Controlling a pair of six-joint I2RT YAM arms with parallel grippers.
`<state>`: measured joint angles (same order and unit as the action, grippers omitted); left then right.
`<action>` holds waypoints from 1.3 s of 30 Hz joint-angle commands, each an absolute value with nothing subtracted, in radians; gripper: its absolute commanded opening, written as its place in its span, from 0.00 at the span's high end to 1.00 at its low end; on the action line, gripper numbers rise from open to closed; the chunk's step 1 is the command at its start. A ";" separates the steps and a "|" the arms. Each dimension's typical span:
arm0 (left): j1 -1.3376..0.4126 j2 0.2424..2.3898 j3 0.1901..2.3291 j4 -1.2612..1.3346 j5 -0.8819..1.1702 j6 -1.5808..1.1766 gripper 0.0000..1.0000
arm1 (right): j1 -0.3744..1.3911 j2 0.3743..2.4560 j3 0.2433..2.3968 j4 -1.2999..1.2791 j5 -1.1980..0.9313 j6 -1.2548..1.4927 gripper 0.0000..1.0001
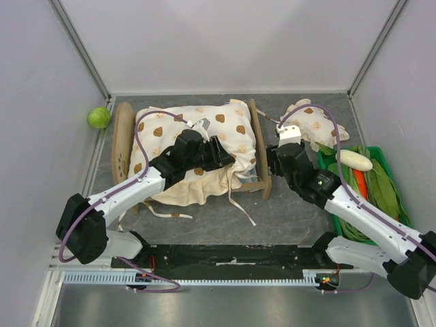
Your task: Set up the pet bed
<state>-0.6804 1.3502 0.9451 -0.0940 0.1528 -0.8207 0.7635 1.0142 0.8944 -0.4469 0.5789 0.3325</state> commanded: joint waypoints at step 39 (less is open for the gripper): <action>-0.816 0.997 0.856 -0.281 0.114 -0.681 0.31 | 0.560 1.374 0.971 -0.180 0.290 0.477 1.00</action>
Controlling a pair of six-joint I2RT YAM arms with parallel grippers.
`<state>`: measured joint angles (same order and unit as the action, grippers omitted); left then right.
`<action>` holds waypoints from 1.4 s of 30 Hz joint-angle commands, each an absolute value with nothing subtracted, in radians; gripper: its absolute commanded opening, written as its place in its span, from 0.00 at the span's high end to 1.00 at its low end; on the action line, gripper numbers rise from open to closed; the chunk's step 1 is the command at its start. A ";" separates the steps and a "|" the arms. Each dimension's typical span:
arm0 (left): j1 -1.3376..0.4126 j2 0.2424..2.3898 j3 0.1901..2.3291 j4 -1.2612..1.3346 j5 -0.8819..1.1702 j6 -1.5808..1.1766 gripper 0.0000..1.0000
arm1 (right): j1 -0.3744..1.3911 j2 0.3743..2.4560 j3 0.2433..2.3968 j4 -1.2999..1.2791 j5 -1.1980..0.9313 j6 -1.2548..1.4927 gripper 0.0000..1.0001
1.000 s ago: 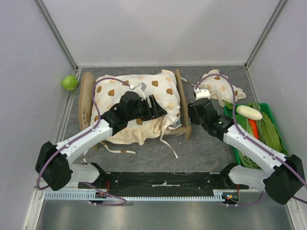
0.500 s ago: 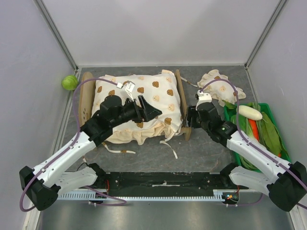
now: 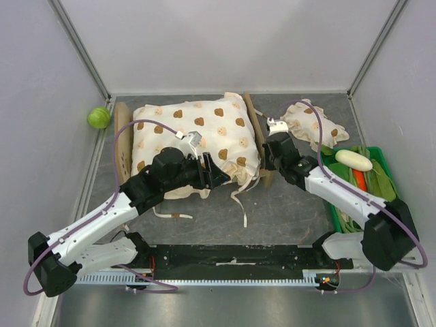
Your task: Set up the pet bed
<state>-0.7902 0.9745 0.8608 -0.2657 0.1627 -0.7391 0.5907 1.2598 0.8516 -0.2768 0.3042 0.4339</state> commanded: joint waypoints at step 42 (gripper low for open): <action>-0.831 1.003 0.758 -0.311 -0.089 -0.747 0.30 | 0.782 1.460 0.526 0.379 0.474 1.018 0.41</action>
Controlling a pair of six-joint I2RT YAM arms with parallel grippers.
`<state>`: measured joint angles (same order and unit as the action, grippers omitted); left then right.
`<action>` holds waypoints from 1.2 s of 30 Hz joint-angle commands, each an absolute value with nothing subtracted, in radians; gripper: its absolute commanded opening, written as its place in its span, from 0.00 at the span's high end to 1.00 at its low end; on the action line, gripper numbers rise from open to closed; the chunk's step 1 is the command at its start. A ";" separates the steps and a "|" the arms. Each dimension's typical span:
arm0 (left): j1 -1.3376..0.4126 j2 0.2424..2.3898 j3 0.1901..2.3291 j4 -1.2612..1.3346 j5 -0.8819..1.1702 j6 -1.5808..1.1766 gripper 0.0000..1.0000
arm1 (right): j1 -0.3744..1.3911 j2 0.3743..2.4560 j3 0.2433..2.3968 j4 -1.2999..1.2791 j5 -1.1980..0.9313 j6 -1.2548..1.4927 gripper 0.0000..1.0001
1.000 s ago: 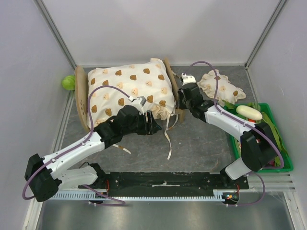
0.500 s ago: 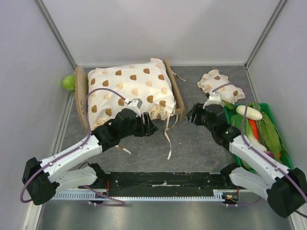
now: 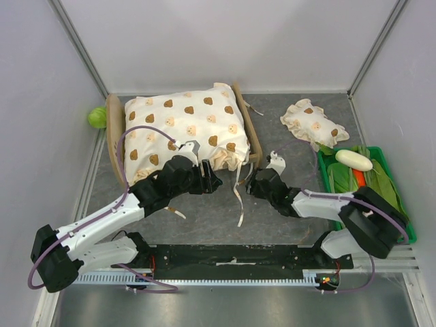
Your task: Set up the pet bed
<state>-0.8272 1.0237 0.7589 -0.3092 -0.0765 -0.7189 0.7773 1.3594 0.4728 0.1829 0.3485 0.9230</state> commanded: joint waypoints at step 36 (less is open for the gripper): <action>-0.830 0.926 0.739 -0.348 -0.120 -0.727 0.28 | 0.850 1.542 0.550 0.127 0.560 0.919 1.00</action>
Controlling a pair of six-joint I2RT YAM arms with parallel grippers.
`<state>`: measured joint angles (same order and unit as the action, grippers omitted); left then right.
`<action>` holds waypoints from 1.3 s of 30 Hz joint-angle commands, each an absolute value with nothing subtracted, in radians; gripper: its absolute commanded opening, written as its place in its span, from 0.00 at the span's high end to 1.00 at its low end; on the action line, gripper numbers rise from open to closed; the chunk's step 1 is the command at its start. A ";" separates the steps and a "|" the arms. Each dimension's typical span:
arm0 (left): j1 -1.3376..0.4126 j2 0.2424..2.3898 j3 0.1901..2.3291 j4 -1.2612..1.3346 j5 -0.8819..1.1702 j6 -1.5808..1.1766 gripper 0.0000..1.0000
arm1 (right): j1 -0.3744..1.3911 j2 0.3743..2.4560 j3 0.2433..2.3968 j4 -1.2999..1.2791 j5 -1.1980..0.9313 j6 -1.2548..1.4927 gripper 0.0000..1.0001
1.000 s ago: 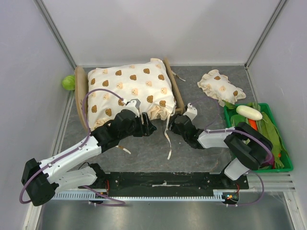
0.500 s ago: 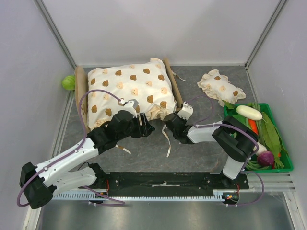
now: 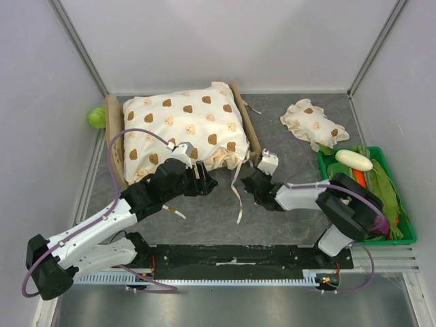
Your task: Set up the pet bed
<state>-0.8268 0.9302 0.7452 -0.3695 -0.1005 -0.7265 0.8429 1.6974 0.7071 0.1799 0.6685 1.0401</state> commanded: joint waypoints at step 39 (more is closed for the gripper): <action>-0.833 1.430 0.960 -0.008 0.066 -0.770 0.24 | 0.850 1.166 0.400 -0.130 0.140 0.723 1.00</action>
